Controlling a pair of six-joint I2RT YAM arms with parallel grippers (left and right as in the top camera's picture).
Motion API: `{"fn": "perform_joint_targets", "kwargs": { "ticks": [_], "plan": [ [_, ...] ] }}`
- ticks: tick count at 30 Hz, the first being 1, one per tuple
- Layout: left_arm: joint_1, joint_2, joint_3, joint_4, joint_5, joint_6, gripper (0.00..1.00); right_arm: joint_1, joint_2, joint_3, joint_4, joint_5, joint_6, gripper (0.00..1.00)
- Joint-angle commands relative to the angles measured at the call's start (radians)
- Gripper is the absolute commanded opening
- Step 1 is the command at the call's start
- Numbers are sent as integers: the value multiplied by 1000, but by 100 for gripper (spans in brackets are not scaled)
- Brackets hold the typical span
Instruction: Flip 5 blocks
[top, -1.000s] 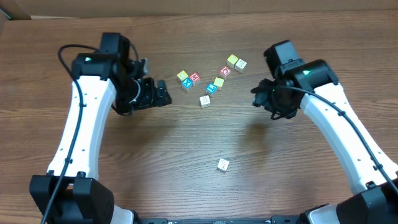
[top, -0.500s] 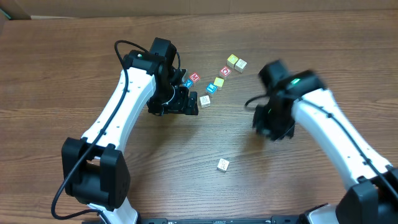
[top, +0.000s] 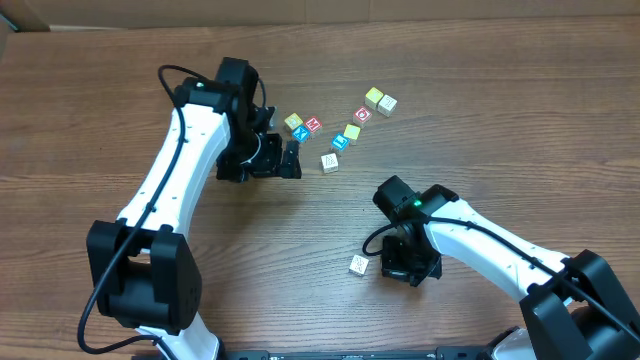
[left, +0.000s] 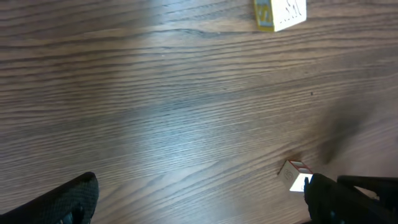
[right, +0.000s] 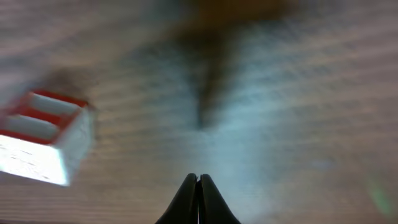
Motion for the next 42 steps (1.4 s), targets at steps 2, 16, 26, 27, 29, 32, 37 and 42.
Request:
{"fn": "perform_joint_targets", "kwargs": {
  "ticks": [2, 16, 26, 27, 29, 32, 37, 42],
  "plan": [
    [2, 6, 17, -5, -8, 16, 100, 4, -13, -3, 71, -10, -19, 6],
    [2, 6, 17, -37, -9, 50, 100, 5, -13, -13, 160, -9, -45, 7],
    [2, 5, 17, -36, -9, 50, 100, 5, -13, -30, 198, -88, -71, 6],
    [2, 6, 17, -36, -9, 50, 100, 5, -13, -30, 198, -88, -71, 6],
    [2, 5, 17, -37, -9, 50, 100, 5, -13, -31, 198, -92, -71, 6],
    [2, 6, 17, -37, -9, 50, 100, 14, -13, -31, 198, -107, -72, 6],
    [2, 5, 17, -36, -9, 51, 100, 69, -13, -31, 206, -121, -59, 6],
    [2, 5, 17, -37, -9, 54, 100, 94, -13, -31, 233, -107, 0, 5]
  ]
}}
